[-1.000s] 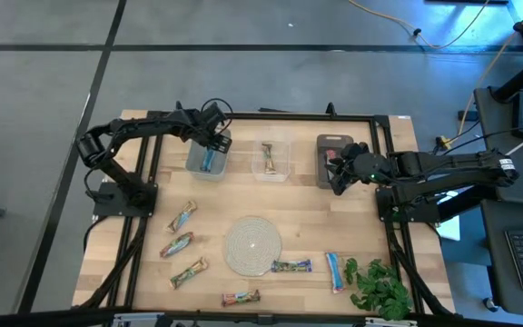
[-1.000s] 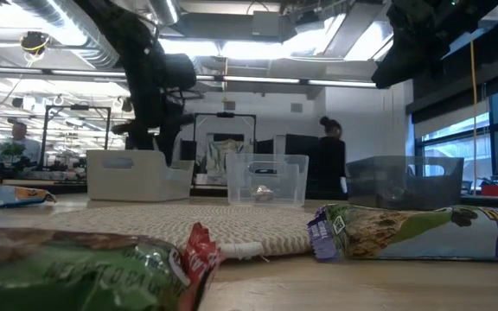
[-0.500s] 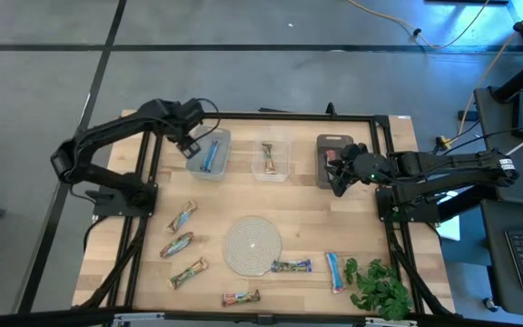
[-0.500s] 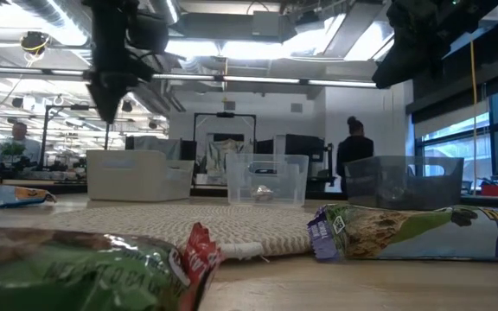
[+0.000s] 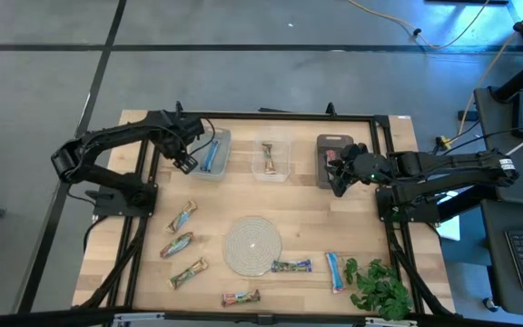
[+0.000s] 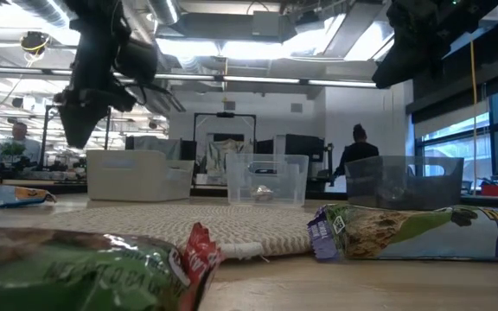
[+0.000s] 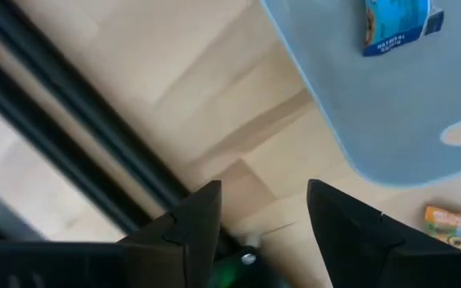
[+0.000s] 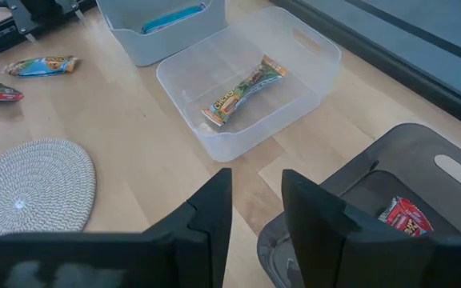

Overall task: Pick and place Granola Bars by type
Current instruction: Adjust the gray bin, then put the red granola bar into the black bin

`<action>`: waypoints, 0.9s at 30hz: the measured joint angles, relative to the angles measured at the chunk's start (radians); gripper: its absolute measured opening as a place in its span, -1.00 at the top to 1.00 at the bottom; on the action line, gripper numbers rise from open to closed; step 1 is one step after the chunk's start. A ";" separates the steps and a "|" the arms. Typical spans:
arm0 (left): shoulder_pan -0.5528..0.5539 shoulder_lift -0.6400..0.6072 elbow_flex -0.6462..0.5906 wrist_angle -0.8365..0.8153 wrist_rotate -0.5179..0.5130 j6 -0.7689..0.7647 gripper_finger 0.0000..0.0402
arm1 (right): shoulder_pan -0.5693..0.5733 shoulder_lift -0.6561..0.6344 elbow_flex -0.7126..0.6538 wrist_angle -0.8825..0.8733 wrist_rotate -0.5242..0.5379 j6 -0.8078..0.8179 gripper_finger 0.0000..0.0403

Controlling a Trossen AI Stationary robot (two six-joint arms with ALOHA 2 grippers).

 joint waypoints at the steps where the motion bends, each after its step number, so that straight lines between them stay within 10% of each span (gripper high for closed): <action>1: 0.000 0.000 -0.016 0.017 0.013 -0.013 0.10 | 0.000 0.000 0.000 0.000 0.000 0.000 0.43; 27: -0.039 -0.056 -0.049 0.080 0.114 -0.064 0.12 | 0.000 0.000 0.000 -0.003 0.000 -0.001 0.43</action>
